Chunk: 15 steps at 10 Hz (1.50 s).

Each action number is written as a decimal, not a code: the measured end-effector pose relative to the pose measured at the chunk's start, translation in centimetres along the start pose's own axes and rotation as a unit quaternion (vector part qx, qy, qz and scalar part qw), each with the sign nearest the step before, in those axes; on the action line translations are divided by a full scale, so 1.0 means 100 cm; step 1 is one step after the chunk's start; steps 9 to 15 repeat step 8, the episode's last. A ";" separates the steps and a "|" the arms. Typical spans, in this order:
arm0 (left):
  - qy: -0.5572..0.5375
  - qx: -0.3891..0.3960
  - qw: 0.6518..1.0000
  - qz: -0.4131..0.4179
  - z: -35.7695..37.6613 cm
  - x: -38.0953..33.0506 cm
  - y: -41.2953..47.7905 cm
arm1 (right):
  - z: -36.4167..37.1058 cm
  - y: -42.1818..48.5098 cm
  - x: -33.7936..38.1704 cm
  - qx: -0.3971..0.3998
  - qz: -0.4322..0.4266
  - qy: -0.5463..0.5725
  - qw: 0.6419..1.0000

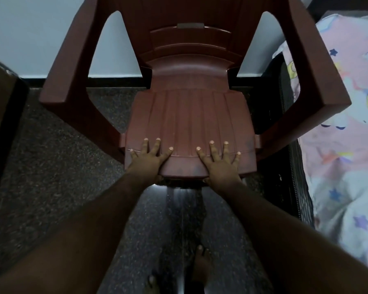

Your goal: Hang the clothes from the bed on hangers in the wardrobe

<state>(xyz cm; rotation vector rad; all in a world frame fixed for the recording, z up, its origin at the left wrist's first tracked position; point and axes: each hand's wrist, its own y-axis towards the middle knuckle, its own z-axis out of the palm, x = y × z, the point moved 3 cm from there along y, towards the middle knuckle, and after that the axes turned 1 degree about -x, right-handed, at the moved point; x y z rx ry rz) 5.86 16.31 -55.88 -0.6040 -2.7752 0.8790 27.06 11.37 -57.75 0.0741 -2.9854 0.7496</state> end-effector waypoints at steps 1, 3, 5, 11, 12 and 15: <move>-0.007 0.000 1.000 0.001 -0.007 0.004 0.011 | -0.006 0.013 -0.003 0.003 -0.004 0.006 1.000; -0.016 0.004 1.000 0.010 -0.016 0.007 0.023 | -0.013 0.027 -0.005 0.008 -0.006 -0.002 1.000; -0.008 -0.004 1.000 0.011 -0.015 0.008 0.025 | -0.014 0.026 -0.005 0.000 -0.002 -0.005 1.000; -0.028 -0.054 0.998 0.030 -0.040 0.008 -0.001 | -0.052 0.016 0.011 0.020 -0.005 -0.027 0.999; -0.028 -0.054 0.998 0.030 -0.040 0.008 -0.001 | -0.052 0.016 0.011 0.020 -0.005 -0.027 0.999; -0.028 -0.054 0.998 0.030 -0.040 0.008 -0.001 | -0.052 0.016 0.011 0.020 -0.005 -0.027 0.999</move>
